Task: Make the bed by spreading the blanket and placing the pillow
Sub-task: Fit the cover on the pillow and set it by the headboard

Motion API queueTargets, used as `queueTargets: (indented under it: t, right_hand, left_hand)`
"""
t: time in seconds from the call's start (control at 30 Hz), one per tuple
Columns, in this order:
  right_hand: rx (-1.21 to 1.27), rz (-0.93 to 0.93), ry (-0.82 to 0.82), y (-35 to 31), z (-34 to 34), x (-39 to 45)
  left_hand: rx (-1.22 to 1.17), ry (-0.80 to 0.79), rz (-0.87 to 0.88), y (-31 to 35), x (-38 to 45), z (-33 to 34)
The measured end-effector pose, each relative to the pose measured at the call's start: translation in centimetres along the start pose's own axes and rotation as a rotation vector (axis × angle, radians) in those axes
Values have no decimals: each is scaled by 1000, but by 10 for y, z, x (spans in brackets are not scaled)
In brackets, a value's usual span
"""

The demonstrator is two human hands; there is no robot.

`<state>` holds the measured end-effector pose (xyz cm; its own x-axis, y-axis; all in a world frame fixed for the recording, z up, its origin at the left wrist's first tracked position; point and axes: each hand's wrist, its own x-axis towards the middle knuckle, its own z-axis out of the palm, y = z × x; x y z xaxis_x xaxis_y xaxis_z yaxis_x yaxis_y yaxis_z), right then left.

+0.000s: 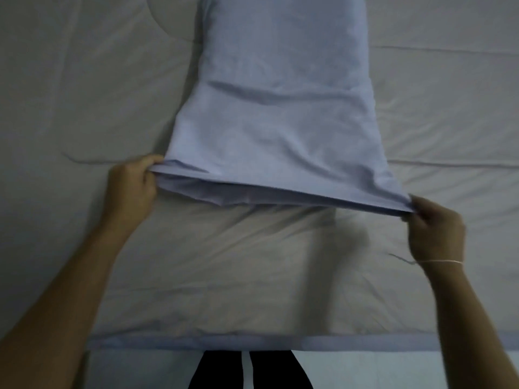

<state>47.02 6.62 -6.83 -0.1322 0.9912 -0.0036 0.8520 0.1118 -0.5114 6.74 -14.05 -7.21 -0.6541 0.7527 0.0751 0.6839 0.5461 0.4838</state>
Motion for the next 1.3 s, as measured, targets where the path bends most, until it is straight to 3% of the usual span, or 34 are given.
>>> queueTargets:
  t: [0.07, 0.1, 0.2, 0.23, 0.3, 0.4, 0.57, 0.67, 0.8, 0.9, 0.97, 1.17, 1.3]
  right_hand:
    - [-101, -102, 33, 7, -16, -7]
    - [-147, -117, -35, 13, -16, -12]
    - [-223, 57, -574, 38, -12, -23]
    - [-188, 138, -683, 45, -12, -24]
    - [-107, 198, -599, 53, -8, -22]
    - [-37, 226, -430, 42, 14, -17]
    - [-31, 234, -395, 22, 54, -10]
    - [-81, 146, -284, 28, 37, -10]
    - [-202, 10, -385, 53, 4, -39]
    - [-256, 73, -600, 70, 1, -68]
    - [-300, 117, -687, 78, 0, -82]
    - [-94, 94, -512, 55, -3, -77]
    - [-259, 12, -476, 58, 3, -81]
  left_hand:
    - [57, -20, 205, -3, -16, -29]
    - [46, -128, 227, -6, -27, -35]
    - [8, -625, 25, -20, -58, -26]
    - [-10, -700, -73, -26, -62, -21]
    - [-111, -586, -257, -31, -59, -8]
    - [-132, -364, -384, -24, -40, 19]
    - [-50, -406, -492, -8, -30, 62]
    - [29, -349, -428, -18, -30, 49]
    - [-73, -500, -296, -38, -65, 17]
    - [-101, -720, -335, -42, -109, 14]
    - [-145, -776, -360, -48, -130, 15]
    - [-326, -686, -451, -60, -134, 14]
    - [-349, -766, -442, -74, -138, 5]
